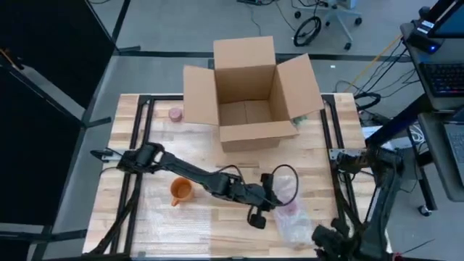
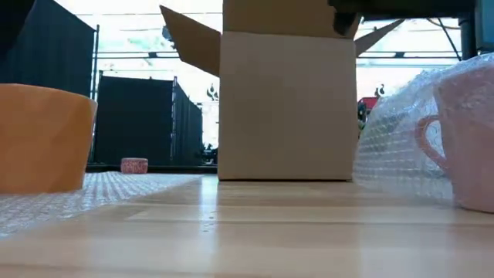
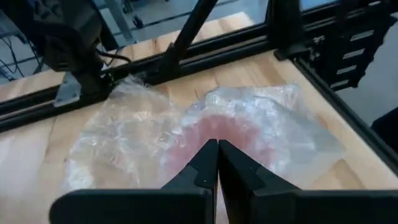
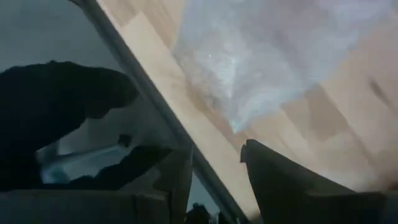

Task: Wrap mug
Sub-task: Wrap the pink cup with the bubble wrap

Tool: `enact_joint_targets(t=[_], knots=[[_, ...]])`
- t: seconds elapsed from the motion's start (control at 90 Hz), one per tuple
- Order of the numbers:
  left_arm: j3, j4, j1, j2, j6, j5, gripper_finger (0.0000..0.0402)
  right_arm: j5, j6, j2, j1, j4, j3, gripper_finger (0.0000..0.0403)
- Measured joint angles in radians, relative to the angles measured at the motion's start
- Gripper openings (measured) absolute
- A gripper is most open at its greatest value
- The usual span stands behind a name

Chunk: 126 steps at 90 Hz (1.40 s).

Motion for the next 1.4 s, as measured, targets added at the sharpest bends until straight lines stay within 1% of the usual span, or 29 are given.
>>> enact_joint_targets(t=[0.122, 0.267, 0.344, 0.656, 0.778, 0.867, 0.922, 0.967, 1.078, 1.133, 1.267, 1.4], knots=[[0.049, 0.001, 0.011, 0.050, -0.001, 0.050, 0.0000, 0.017, -0.008, 0.092, 0.000, 0.058, 0.000, 0.0132], [0.075, -0.038, 0.020, 0.094, -0.017, 0.056, 0.0000, 0.055, -0.004, 0.157, 0.000, 0.110, -0.001, 0.0132], [0.074, -0.072, 0.024, 0.100, -0.037, 0.055, 0.0000, 0.054, -0.008, 0.171, -0.002, 0.130, -0.001, 0.0132], [0.070, -0.064, 0.025, 0.098, -0.028, 0.053, 0.0000, 0.061, -0.027, 0.174, -0.021, 0.135, -0.001, 0.0132], [0.070, -0.065, 0.021, 0.098, -0.027, 0.052, 0.0000, 0.017, -0.033, 0.168, -0.029, 0.156, -0.001, 0.0132], [0.070, -0.063, 0.018, 0.098, -0.023, 0.051, 0.0000, -0.045, 0.011, 0.163, -0.026, 0.181, -0.001, 0.0132], [0.070, -0.061, 0.018, 0.098, -0.019, 0.051, 0.0000, -0.058, 0.049, 0.162, -0.018, 0.184, -0.001, 0.0134], [0.069, -0.058, 0.018, 0.098, -0.019, 0.051, 0.0000, -0.038, 0.078, 0.165, -0.010, 0.179, -0.001, 0.0138], [0.069, -0.052, 0.018, 0.098, -0.019, 0.051, 0.0000, 0.088, 0.152, 0.188, 0.009, 0.152, -0.001, 0.0160], [0.069, -0.053, 0.018, 0.098, -0.019, 0.055, 0.0000, 0.127, 0.181, 0.203, 0.017, 0.140, -0.001, 0.0173], [0.069, -0.050, 0.017, 0.098, -0.019, 0.062, 0.0000, 0.131, 0.261, 0.245, 0.029, 0.092, 0.000, 0.0200], [0.069, -0.049, 0.017, 0.098, -0.019, 0.064, 0.0000, 0.136, 0.275, 0.278, 0.034, 0.077, -0.001, 0.0209]])
